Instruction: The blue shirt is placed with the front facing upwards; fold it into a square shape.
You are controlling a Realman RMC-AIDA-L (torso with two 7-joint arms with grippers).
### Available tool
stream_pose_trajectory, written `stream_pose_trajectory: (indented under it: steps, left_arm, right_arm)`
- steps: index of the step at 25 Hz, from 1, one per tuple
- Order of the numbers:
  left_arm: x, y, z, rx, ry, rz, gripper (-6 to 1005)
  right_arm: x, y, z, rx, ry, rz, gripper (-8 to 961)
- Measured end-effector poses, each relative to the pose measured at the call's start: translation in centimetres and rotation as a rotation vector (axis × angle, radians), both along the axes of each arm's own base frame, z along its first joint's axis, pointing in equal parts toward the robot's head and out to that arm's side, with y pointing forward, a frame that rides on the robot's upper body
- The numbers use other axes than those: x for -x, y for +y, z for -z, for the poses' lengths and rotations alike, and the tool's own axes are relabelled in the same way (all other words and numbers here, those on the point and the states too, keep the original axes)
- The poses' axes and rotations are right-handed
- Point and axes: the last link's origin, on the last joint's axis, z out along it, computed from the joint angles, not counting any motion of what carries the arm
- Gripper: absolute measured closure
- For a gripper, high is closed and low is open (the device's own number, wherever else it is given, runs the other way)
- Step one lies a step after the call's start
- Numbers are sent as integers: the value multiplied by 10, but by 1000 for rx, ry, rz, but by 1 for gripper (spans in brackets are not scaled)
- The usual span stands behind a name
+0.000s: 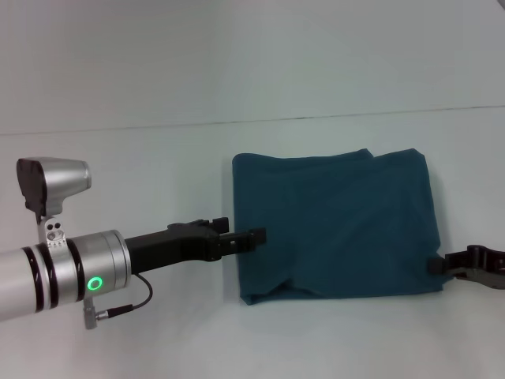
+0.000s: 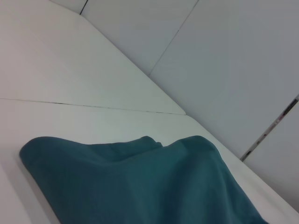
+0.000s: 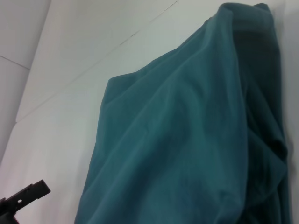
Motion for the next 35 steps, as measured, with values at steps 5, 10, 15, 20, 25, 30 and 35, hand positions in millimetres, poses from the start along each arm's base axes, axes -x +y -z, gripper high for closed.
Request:
stream_pose_trajectory:
  steps: [5, 10, 15, 20, 25, 30, 35]
  left_arm:
    - [0, 0, 1, 2, -2, -1, 117]
    - [-1, -1, 2, 3, -3, -1, 118]
    - [-2, -1, 2, 6, -7, 1, 119]
    - [-3, 0, 2, 7, -8, 6, 120]
    - [-4, 0, 2, 7, -7, 8, 121]
    - [-4, 1, 2, 5, -5, 9, 122]
    - [-5, 2, 0, 2, -3, 13, 123]
  right_arm:
    - [-2, -5, -9, 7, 13, 0, 870]
    - [-6, -9, -15, 14, 14, 14, 932]
    - [-12, -16, -19, 15, 16, 36, 932]
    - [-16, -21, -22, 22, 20, 52, 931]
    - [-17, -23, -22, 31, 17, 55, 931]
    - [-19, -24, -25, 24, 15, 59, 932]
    - [-24, -28, -43, -59, 25, 55, 840]
